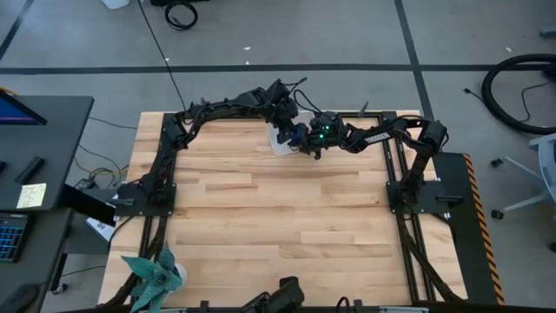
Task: Nest measuring cups in basket
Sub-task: Put the nested measuring cups into the white bin
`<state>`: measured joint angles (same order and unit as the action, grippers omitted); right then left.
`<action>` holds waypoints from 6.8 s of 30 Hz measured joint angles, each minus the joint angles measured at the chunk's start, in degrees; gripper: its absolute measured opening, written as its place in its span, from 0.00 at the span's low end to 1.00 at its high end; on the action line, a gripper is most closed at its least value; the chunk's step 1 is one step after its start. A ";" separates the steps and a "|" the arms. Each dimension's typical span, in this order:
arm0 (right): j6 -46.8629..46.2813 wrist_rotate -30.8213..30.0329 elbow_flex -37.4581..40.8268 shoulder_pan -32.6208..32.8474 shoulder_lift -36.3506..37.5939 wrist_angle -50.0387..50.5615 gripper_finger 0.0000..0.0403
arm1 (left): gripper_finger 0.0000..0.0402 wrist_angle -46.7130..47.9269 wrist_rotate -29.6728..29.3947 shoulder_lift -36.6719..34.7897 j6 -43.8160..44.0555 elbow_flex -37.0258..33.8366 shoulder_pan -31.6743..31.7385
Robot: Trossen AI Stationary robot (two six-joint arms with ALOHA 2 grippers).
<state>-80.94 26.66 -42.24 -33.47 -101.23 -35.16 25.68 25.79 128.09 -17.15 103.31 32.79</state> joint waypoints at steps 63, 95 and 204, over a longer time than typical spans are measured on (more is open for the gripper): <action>5.42 -0.32 0.02 3.90 -0.04 -4.30 0.23 | 0.02 2.66 -5.04 0.07 -0.42 -0.13 2.57; -8.28 -3.76 -0.15 6.90 -17.93 -37.28 0.23 | 0.02 2.40 -5.26 0.15 -0.65 -0.13 4.67; -7.43 -11.61 -0.22 6.29 -22.25 -41.73 0.21 | 0.02 9.42 -4.39 -0.11 -12.07 0.02 0.32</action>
<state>-88.37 15.05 -42.46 -27.18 -123.48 -76.89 35.09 21.40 127.98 -29.22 103.33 33.10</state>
